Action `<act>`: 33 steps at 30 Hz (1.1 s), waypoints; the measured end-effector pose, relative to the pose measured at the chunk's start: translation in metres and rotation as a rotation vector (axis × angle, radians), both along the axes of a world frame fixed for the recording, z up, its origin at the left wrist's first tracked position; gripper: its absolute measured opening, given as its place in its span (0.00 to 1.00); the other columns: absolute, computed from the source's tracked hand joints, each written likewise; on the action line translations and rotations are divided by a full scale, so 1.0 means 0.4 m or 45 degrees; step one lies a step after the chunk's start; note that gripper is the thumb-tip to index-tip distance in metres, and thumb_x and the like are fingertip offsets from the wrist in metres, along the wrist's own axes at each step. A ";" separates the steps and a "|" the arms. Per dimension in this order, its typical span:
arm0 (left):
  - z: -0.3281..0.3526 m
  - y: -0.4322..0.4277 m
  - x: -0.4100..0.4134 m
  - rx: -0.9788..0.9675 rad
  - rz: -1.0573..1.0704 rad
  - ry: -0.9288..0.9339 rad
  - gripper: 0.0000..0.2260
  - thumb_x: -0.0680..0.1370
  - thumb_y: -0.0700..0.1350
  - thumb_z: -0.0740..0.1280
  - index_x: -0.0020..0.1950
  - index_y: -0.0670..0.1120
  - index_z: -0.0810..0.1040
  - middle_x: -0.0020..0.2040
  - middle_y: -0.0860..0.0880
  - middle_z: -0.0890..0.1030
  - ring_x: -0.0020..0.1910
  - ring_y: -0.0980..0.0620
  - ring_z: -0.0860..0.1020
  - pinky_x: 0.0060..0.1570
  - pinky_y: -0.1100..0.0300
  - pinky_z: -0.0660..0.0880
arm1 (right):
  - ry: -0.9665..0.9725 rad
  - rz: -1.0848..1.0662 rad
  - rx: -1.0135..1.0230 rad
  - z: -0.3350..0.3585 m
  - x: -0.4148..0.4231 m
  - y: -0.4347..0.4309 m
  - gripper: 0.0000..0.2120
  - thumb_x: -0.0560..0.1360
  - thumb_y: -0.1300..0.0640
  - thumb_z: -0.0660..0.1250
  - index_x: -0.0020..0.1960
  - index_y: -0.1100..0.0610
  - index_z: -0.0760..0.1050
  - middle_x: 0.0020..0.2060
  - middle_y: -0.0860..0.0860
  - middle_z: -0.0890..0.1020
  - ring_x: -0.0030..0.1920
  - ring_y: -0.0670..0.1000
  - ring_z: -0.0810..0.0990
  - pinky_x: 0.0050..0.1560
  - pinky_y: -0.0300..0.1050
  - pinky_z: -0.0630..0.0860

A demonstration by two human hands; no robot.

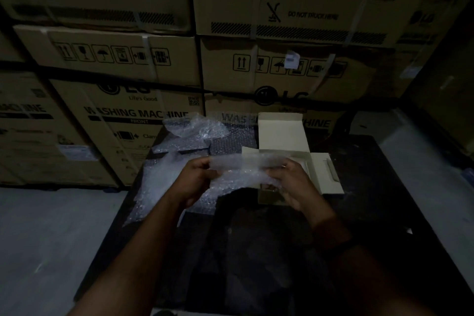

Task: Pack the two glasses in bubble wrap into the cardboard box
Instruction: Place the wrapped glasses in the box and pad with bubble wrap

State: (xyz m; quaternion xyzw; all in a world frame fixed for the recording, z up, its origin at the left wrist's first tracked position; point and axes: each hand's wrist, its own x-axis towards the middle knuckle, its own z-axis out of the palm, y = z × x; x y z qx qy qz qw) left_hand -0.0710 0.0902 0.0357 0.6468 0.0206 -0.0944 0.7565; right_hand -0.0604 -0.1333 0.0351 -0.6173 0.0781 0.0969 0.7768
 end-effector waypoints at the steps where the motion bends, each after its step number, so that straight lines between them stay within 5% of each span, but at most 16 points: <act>1: -0.005 -0.008 0.004 -0.017 0.027 0.012 0.14 0.75 0.26 0.59 0.46 0.40 0.81 0.43 0.48 0.85 0.40 0.50 0.81 0.34 0.65 0.75 | 0.031 0.000 0.029 0.001 -0.001 -0.002 0.11 0.74 0.76 0.58 0.51 0.69 0.76 0.39 0.61 0.80 0.31 0.52 0.81 0.31 0.39 0.79; 4: -0.016 -0.036 0.017 -0.213 0.154 0.147 0.12 0.74 0.27 0.57 0.42 0.35 0.80 0.47 0.42 0.84 0.44 0.47 0.81 0.37 0.62 0.79 | 0.138 -0.030 0.201 0.003 -0.004 -0.013 0.12 0.75 0.74 0.54 0.43 0.67 0.75 0.38 0.63 0.80 0.32 0.56 0.80 0.31 0.42 0.79; 7: -0.033 -0.053 0.014 -0.453 0.126 0.159 0.13 0.66 0.32 0.59 0.39 0.37 0.84 0.45 0.40 0.84 0.45 0.45 0.83 0.41 0.59 0.80 | 0.282 -0.099 0.483 -0.002 0.000 -0.038 0.13 0.74 0.72 0.50 0.47 0.69 0.73 0.42 0.64 0.80 0.37 0.60 0.81 0.35 0.44 0.81; 10: -0.058 -0.064 0.004 -0.583 -0.018 0.048 0.22 0.60 0.27 0.58 0.51 0.36 0.80 0.50 0.38 0.83 0.50 0.42 0.82 0.51 0.55 0.80 | 0.302 -0.069 0.683 -0.016 0.004 -0.073 0.21 0.67 0.73 0.47 0.53 0.71 0.72 0.49 0.66 0.80 0.49 0.62 0.81 0.45 0.48 0.83; 14: -0.079 -0.109 0.011 0.000 0.017 -0.104 0.22 0.69 0.24 0.68 0.58 0.43 0.75 0.53 0.43 0.81 0.51 0.46 0.81 0.51 0.54 0.80 | 0.230 0.066 0.453 -0.026 0.012 -0.111 0.22 0.69 0.81 0.50 0.58 0.71 0.72 0.53 0.64 0.81 0.55 0.56 0.81 0.55 0.42 0.79; 17: -0.075 -0.139 0.025 0.394 0.126 -0.204 0.11 0.72 0.37 0.73 0.54 0.41 0.80 0.48 0.45 0.83 0.47 0.47 0.82 0.47 0.54 0.80 | 0.205 -0.005 0.285 -0.032 0.026 -0.131 0.11 0.74 0.75 0.61 0.53 0.68 0.76 0.48 0.61 0.83 0.51 0.54 0.82 0.53 0.41 0.80; 21: -0.080 -0.186 0.026 0.772 0.105 -0.360 0.07 0.74 0.44 0.72 0.47 0.41 0.82 0.43 0.48 0.81 0.41 0.52 0.79 0.43 0.58 0.76 | 0.175 -0.136 0.141 -0.042 0.054 -0.170 0.06 0.76 0.70 0.63 0.52 0.67 0.76 0.43 0.60 0.82 0.43 0.54 0.82 0.43 0.40 0.81; 28: -0.105 -0.311 0.008 1.127 -0.086 -0.633 0.09 0.76 0.44 0.68 0.56 0.50 0.81 0.50 0.51 0.82 0.47 0.54 0.79 0.47 0.60 0.76 | 0.104 -0.321 -0.009 -0.062 0.114 -0.244 0.09 0.76 0.71 0.60 0.46 0.61 0.76 0.43 0.60 0.82 0.43 0.55 0.82 0.46 0.46 0.79; 31: -0.124 -0.383 0.010 1.168 -0.161 -0.707 0.09 0.78 0.47 0.65 0.55 0.50 0.82 0.51 0.50 0.83 0.48 0.52 0.79 0.48 0.57 0.76 | 0.129 -0.312 0.071 -0.059 0.137 -0.284 0.06 0.79 0.59 0.60 0.52 0.61 0.73 0.47 0.59 0.79 0.46 0.54 0.80 0.50 0.46 0.77; 33: -0.145 -0.425 0.021 1.243 -0.185 -0.756 0.11 0.78 0.51 0.63 0.55 0.52 0.82 0.49 0.51 0.84 0.47 0.52 0.80 0.48 0.56 0.76 | 0.084 -0.271 -0.143 -0.062 0.149 -0.311 0.08 0.77 0.53 0.67 0.49 0.59 0.75 0.45 0.56 0.81 0.46 0.52 0.80 0.50 0.45 0.77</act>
